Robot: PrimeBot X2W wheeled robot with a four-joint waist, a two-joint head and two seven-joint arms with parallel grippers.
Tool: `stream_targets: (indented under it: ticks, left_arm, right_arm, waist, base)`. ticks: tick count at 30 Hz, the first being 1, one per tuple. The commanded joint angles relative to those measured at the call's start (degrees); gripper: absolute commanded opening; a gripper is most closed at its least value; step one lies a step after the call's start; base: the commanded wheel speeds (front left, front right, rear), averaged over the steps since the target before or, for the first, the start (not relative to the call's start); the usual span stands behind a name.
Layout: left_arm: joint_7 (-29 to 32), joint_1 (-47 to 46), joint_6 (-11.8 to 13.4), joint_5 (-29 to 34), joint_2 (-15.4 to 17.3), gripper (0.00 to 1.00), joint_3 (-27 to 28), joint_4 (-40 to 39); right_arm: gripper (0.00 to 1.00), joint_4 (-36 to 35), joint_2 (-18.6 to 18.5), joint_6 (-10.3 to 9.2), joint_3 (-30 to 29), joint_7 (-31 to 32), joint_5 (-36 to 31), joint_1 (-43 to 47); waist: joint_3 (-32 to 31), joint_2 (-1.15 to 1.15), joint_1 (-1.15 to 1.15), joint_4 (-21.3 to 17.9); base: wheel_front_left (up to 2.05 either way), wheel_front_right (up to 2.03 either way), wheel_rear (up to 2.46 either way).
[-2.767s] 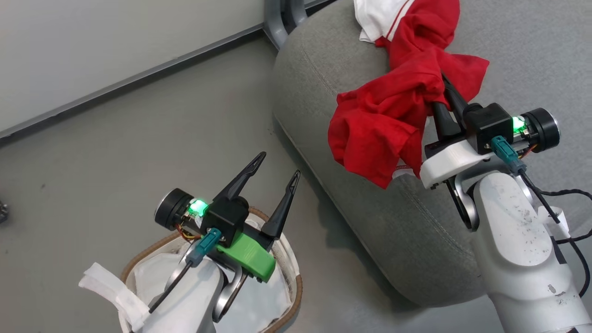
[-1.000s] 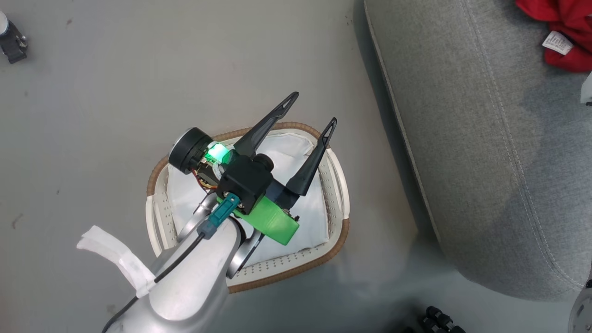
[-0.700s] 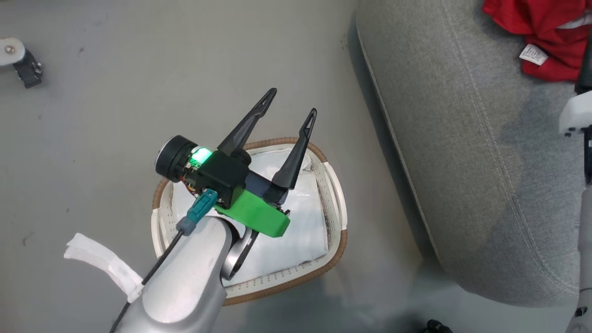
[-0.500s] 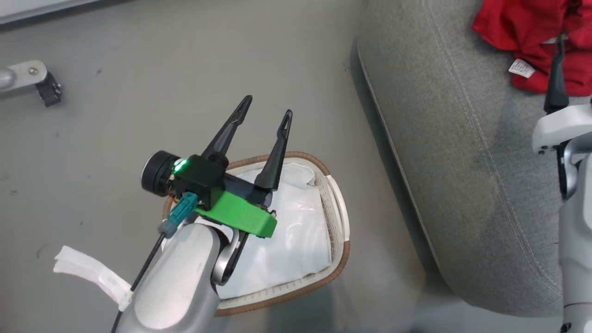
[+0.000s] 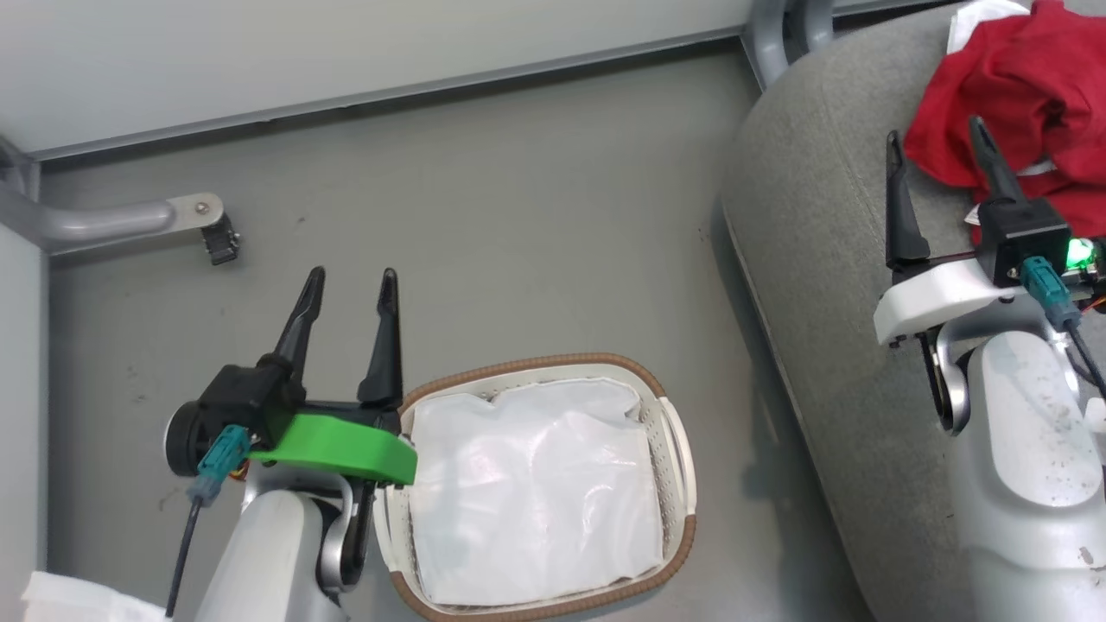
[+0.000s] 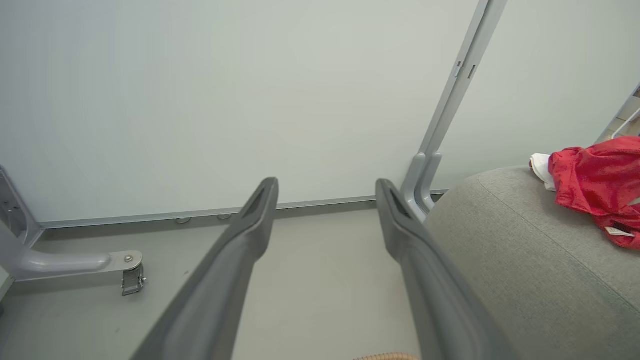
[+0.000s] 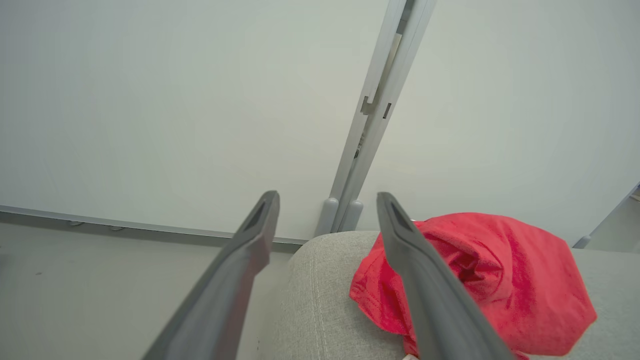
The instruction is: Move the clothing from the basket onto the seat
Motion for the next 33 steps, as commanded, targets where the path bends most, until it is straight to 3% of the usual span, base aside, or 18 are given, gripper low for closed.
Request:
stream_targets:
  ticks: [1,11,20,33]
  left_arm:
    - [0.0,1.6,0.2,-0.2,0.0,1.0,1.2,0.2]
    - [0.0,9.4,-0.5,-1.0,-0.3,1.0,8.9,1.2]
    - [0.0,14.6,-0.7,-1.2,-0.3,1.0,9.3,1.1]
    - [0.0,19.2,0.3,-1.8,-0.3,1.0,8.4,-1.5]
  right_arm:
    - [1.0,-0.4,0.0,-0.09,0.3,0.0,0.7,1.8]
    - [1.0,-0.2,0.5,-0.08,5.5,0.0,9.7,10.8]
    - [1.0,-1.2,0.5,-0.08,8.2,0.0,12.9,18.5]
    - [1.0,-2.2,0.5,-0.08,10.4,0.0,16.4,25.1]
  waist:
    - [-4.1,0.0,0.0,4.2]
    - [-8.5,0.0,0.0,8.3]
    - [-11.7,0.0,0.0,9.2]
    - [-14.6,0.0,0.0,7.4]
  base:
    - [0.0,0.0,0.0]
    - [0.0,0.0,0.0]
    - [0.0,0.0,0.0]
    - [0.0,0.0,0.0]
